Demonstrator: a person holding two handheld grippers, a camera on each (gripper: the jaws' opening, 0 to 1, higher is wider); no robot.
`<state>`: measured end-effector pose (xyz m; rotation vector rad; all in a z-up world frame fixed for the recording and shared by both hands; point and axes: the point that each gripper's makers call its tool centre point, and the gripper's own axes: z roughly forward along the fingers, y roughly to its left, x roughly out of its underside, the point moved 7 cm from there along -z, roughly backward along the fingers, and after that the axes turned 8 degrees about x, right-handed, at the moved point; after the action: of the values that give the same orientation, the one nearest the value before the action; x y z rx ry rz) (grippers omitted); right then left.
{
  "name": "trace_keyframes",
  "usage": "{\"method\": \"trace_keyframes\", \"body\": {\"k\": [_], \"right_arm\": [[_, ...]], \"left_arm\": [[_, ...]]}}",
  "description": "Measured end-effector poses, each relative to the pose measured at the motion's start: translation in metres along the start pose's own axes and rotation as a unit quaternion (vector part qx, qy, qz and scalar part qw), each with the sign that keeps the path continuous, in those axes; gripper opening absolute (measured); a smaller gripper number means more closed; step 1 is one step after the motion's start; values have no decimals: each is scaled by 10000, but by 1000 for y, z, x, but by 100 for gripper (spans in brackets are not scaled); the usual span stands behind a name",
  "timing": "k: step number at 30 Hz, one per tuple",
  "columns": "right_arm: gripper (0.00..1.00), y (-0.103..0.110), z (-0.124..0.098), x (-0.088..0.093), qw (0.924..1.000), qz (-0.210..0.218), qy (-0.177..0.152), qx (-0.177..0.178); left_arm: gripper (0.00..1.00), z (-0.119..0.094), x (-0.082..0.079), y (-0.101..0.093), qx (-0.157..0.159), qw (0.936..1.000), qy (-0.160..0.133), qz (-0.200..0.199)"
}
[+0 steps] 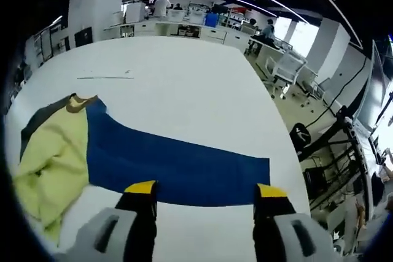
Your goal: Fold the garment on the visible template until the final outline fits inside the template.
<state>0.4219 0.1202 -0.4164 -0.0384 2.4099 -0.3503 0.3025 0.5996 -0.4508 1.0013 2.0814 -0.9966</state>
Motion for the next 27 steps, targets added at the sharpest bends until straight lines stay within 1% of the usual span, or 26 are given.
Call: {"method": "trace_keyframes", "body": {"k": [5, 6, 10, 14, 15, 19, 22, 24, 27], "right_arm": [[71, 17, -13, -1, 9997, -23, -71, -219], [73, 22, -16, -2, 9995, -24, -115, -310], [75, 39, -29, -2, 9983, -65, -173, -547], [73, 54, -42, -3, 9969, -208, -329, -681], [73, 60, -46, -2, 9961, -265, -357, -763], [72, 79, -59, 0, 9933, -307, -528, -981], [71, 91, -65, 3, 9917, -384, -614, -1064], [71, 100, -68, 6, 9900, -363, -609, -1215], [70, 117, -75, 14, 9870, -481, -590, -1416]], "left_arm": [[0, -1, -2, 1, -141, 9998, -99, -45], [0, -1, -2, 1, -150, 9998, -114, -61], [0, -1, -3, 0, -190, 9997, -157, -61], [0, -1, -3, 0, -245, 9994, -223, -100], [0, -1, -3, 0, -249, 9993, -246, -128], [0, -1, -3, -1, -305, 9989, -329, -166], [0, -1, -3, 0, -406, 9982, -386, -198], [0, -1, -4, -1, -440, 9978, -432, -236], [0, -1, -4, -1, -495, 9972, -476, -287]]}}
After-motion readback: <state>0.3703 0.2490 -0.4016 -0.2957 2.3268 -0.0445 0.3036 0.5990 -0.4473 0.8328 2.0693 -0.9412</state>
